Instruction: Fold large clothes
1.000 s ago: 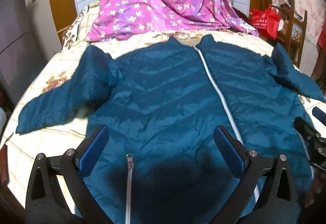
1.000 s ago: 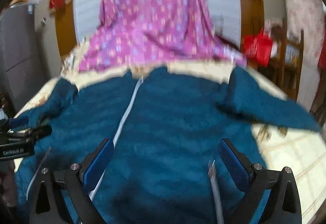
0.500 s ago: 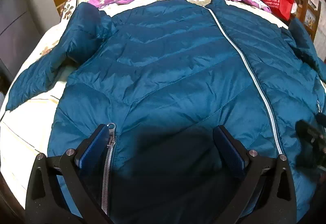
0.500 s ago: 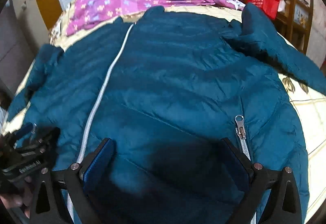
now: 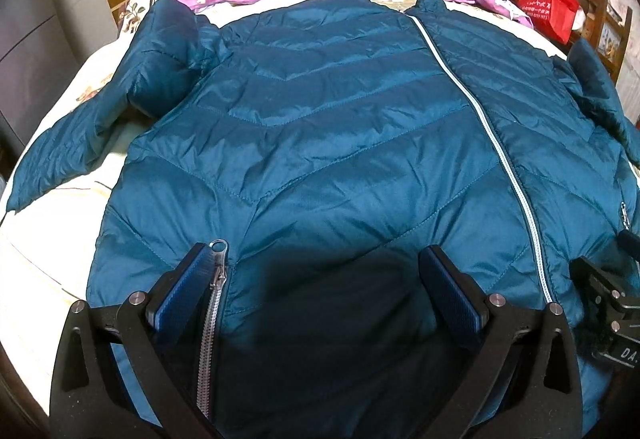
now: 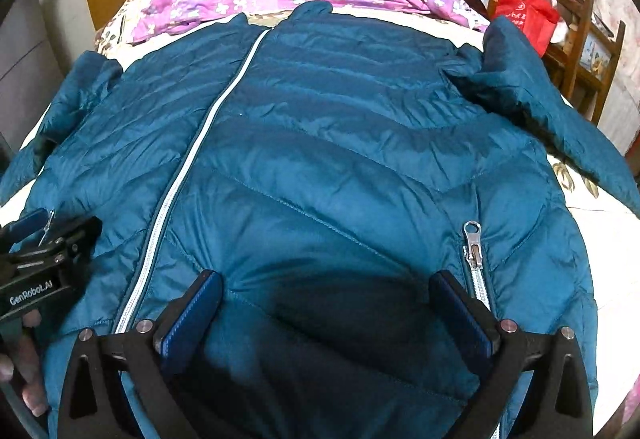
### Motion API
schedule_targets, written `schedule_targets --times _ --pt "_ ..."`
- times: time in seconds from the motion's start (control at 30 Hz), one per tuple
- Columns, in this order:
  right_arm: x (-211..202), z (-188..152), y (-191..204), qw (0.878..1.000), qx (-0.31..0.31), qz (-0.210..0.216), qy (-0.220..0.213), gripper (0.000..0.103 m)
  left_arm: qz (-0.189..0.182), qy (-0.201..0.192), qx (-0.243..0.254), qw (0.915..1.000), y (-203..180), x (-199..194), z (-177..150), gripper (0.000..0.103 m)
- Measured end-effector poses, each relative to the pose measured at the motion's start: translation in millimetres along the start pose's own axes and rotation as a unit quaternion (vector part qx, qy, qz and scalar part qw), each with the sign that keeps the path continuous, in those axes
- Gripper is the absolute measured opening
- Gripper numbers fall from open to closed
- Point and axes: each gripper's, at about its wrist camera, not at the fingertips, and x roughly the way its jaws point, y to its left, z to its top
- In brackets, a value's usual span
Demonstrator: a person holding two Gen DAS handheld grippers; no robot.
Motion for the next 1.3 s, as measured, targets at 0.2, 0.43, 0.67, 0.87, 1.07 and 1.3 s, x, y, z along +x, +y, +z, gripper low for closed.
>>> schedule_targets --times 0.2,0.43,0.67,0.87,1.07,1.3 --pt "0 -1 2 1.000 -0.004 -0.003 -0.002 0.103 -0.002 -0.001 -0.002 1.0000 1 0 -1 0.103" --pt "1 -2 3 1.000 -0.010 -0.004 0.002 0.103 -0.003 -0.001 -0.003 1.0000 1 1 -2 0.103" --pt "1 -3 3 1.000 -0.007 -0.003 -0.004 0.103 -0.003 -0.001 -0.003 1.0000 1 1 -2 0.103" --pt "0 -5 3 1.000 -0.001 -0.004 -0.010 0.103 -0.003 -0.001 -0.003 1.0000 1 1 -2 0.103" --pt "0 -4 4 1.000 -0.004 -0.008 -0.006 0.103 -0.008 0.002 -0.010 0.9999 4 2 -2 0.103" --pt "-12 1 5 1.000 0.013 -0.003 -0.021 0.103 -0.010 0.002 -0.011 0.9999 4 1 -2 0.103"
